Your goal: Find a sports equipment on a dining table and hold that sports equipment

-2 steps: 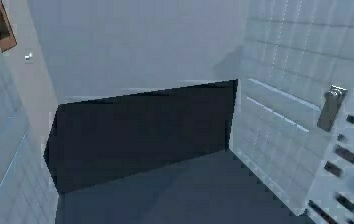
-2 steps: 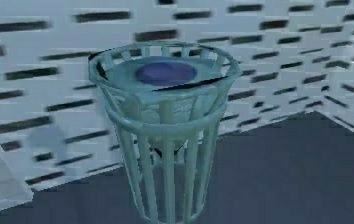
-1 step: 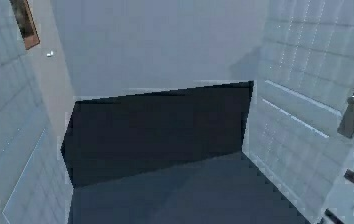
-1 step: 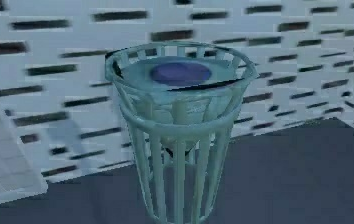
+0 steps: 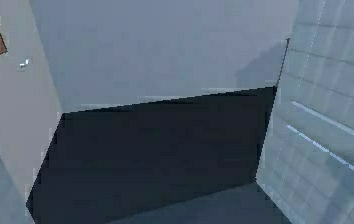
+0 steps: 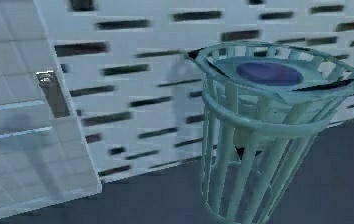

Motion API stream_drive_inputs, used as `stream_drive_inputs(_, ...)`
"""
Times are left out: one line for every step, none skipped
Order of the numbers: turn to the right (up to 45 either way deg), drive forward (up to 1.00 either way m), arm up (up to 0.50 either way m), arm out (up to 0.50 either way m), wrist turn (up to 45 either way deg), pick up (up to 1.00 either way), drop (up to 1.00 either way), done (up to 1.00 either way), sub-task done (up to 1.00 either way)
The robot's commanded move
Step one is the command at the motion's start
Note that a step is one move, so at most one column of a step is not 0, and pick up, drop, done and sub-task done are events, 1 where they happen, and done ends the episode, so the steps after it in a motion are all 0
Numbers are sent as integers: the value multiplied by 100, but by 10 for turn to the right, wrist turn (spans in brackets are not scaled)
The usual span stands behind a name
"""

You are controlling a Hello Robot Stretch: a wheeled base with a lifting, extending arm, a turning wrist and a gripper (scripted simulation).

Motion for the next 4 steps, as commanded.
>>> stream_drive_inputs(60,0,0,0,0,0,0,0,0)
stream_drive_inputs(0,100,0,0,0,0,0,0,0)
stream_drive_inputs(60,0,0,0,0,0,0,0,0)
stream_drive_inputs(0,45,0,0,0,0,0,0,0)
